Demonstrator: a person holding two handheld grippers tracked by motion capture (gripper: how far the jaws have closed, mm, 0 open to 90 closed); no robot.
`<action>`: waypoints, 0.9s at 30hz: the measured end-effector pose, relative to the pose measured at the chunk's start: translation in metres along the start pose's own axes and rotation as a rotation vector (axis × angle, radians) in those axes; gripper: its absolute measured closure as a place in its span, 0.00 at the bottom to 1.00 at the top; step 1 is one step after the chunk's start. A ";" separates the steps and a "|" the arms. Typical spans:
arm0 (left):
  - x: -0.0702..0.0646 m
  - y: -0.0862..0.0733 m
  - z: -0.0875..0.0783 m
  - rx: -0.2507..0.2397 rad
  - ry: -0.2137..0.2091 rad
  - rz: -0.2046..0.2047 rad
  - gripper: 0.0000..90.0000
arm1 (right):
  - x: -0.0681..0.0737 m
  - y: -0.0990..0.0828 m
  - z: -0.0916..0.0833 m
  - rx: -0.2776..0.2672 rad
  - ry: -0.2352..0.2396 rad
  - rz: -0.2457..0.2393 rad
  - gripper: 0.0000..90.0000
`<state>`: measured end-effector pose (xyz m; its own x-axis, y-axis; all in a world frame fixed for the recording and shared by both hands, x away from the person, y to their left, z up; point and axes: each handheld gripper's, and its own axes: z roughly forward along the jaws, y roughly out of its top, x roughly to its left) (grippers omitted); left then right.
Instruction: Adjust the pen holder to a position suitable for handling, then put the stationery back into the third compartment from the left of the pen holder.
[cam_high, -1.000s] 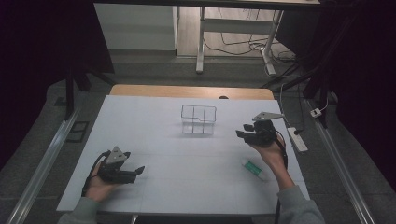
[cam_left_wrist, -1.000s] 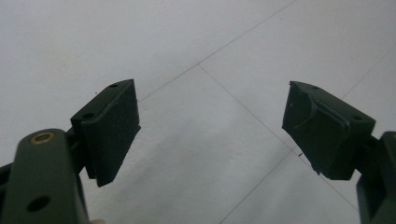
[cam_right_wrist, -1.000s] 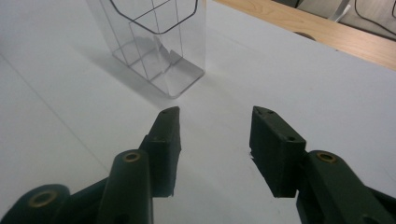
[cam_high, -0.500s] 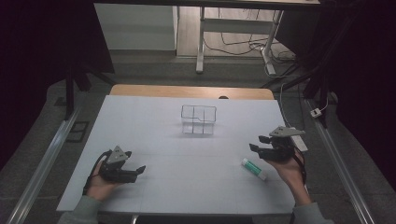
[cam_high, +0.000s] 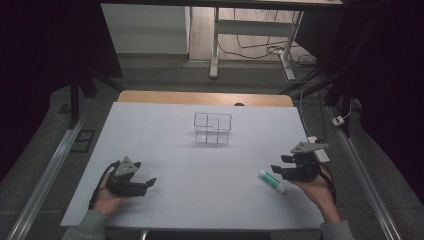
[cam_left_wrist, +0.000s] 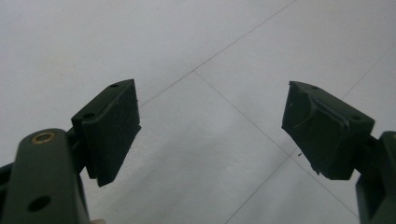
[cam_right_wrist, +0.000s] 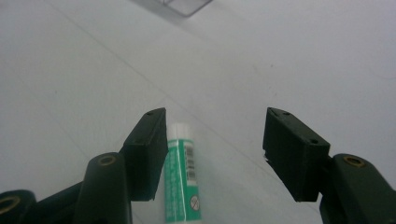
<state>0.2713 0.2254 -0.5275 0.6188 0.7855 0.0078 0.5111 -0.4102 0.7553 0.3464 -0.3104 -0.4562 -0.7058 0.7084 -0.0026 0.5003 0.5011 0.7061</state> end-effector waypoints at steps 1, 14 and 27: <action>0.000 0.000 0.000 0.000 0.000 0.000 0.21 | 0.001 0.000 0.001 0.019 0.002 -0.006 0.43; -0.001 0.001 0.000 0.000 0.001 0.004 0.21 | 0.009 0.000 0.012 0.158 0.002 -0.058 0.43; -0.003 0.001 -0.003 -0.002 0.004 0.013 0.21 | 0.012 -0.004 0.023 0.303 0.004 -0.075 0.41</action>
<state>0.2688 0.2240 -0.5248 0.6228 0.7821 0.0206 0.5020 -0.4197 0.7562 0.3473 -0.2926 -0.4749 -0.7478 0.6625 -0.0437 0.5732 0.6774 0.4611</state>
